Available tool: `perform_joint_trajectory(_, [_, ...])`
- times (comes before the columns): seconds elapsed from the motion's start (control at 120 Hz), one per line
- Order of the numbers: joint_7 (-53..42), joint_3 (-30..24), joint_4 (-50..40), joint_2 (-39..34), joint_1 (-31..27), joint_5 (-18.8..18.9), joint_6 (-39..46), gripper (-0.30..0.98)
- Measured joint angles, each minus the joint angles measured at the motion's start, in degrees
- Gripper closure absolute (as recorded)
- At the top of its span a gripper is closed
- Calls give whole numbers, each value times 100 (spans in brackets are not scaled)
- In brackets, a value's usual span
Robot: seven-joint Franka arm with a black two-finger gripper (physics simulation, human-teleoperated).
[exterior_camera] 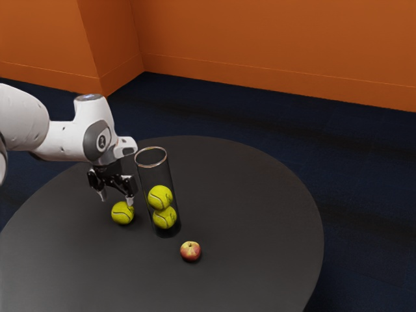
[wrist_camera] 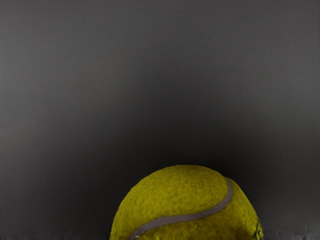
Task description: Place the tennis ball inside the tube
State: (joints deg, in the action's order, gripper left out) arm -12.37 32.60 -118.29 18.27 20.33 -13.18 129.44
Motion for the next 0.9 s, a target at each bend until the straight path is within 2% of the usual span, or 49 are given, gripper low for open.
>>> perform_joint_trajectory(0.2, [-239, -24, -186, 45, 18, -33, 289, 2])
perform_joint_trajectory(0.425, [-419, -156, -184, 197, 19, -281, 577, 2])
perform_joint_trajectory(0.9, [-633, -241, -326, 366, 10, -527, 703, 4])
